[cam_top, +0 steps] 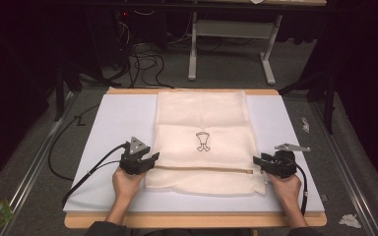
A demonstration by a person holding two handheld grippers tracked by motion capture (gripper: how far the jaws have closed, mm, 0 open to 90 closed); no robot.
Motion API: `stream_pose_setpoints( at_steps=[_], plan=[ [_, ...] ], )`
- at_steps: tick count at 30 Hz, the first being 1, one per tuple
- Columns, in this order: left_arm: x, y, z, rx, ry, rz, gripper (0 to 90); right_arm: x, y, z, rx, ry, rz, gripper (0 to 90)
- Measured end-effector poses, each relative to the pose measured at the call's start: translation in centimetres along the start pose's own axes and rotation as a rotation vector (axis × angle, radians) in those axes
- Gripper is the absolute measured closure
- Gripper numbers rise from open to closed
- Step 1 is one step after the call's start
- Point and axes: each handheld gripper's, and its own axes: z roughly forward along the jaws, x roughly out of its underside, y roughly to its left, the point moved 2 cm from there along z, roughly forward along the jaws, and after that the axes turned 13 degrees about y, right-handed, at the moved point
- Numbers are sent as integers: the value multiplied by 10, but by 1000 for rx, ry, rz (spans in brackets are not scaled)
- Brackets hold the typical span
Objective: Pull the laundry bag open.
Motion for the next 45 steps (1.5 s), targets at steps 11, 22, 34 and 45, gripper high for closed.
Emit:
stream_pose_setpoints(
  at_steps=[11, 22, 34, 45],
  plan=[
    [5, -21, 0, 73, -30, -7, 541, 2, 10, 6, -19, 27, -28, 551],
    [-4, -47, 8, 78, -30, 54, 533, -4, 19, 12, 17, 39, -41, 428],
    [-38, -88, 27, 170, -33, 97, 529, -5, 17, 10, 33, 60, -80, 705],
    [-58, -110, 44, 195, 3, 126, 555, -8, 20, 7, 20, 62, -127, 867]
  ],
)
